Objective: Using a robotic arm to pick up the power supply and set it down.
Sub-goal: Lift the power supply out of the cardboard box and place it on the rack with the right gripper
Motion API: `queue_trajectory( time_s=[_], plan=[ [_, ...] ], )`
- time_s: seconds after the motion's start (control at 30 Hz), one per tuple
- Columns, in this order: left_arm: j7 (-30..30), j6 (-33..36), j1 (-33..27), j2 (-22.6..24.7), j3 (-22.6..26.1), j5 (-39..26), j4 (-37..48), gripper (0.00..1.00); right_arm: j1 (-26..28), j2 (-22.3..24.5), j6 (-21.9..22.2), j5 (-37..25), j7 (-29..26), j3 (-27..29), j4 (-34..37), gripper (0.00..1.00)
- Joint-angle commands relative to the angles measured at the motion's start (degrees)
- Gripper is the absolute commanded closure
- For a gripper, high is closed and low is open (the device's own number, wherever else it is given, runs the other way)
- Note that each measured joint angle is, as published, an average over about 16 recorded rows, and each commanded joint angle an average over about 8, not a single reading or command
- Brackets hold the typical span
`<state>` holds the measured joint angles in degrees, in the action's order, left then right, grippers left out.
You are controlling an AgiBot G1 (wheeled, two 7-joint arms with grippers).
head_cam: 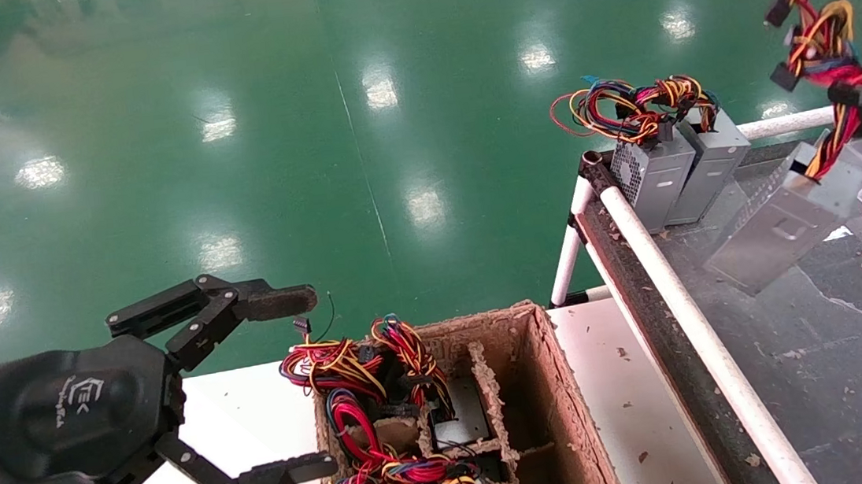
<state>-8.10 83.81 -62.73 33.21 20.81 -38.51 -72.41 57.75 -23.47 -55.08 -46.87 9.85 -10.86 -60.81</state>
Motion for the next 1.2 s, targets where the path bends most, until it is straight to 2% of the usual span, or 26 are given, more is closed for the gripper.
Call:
queue_trajectory(
  time_s=[0.03,0.27,0.6,1.2],
  plan=[
    [0.0,0.0,0.0,0.0,0.0,0.0,0.0,0.00,0.5,-0.4,1.5,-1.7,0.5,-0.7,0.4,1.00],
    [0.0,0.0,0.0,0.0,0.0,0.0,0.0,0.00,7.7,-4.9,4.4,-9.3,0.1,-5.3,5.1,1.00],
    [0.0,0.0,0.0,0.0,0.0,0.0,0.0,0.00,18.8,-11.1,6.2,-18.3,1.6,-10.2,13.5,1.00],
    [0.0,0.0,0.0,0.0,0.0,0.0,0.0,0.00,31.4,-18.8,6.5,-25.8,6.4,-14.2,29.2,1.00]
  ],
)
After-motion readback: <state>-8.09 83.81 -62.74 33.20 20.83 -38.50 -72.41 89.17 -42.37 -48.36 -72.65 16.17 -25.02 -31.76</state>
